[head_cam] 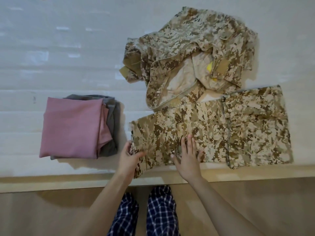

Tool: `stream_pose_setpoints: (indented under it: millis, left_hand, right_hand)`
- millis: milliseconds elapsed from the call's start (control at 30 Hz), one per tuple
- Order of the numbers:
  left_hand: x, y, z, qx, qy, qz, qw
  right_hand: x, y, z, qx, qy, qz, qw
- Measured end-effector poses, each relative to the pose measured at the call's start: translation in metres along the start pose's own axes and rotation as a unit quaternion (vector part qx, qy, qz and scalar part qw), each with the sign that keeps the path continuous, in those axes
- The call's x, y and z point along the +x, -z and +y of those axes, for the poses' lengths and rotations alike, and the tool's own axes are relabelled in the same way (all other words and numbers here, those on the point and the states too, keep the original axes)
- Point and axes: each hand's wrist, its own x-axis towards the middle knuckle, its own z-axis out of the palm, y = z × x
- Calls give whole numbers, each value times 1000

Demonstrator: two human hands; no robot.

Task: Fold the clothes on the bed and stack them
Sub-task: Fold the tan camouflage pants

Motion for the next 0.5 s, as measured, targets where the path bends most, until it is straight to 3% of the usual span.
stream_pose_setpoints:
  millis: [100,233,333,400,433,500]
  left_hand:
    - [9,7,-4,-37,53,90,994]
    - [15,6,8,33,65,20,997]
    - [8,3,15,115,-56,52,990]
    - [-5,-8,17,203,-149,95,963]
    - [-14,-16,16,267,-200,126,934]
    - [-37,-40,16,351,-316,139,870]
  right_hand:
    - [-1,-4,-5,3,0,6,1000]
    - [1,-4,-6,3,-11,-5,1000]
    - [-1,6,-7,31,-7,-19,999]
    - [-5,25,-15,135,-16,-40,990]
    - [-9,38,-20,231,-22,-59,971]
    - [-21,64,-34,435,-4,-104,894]
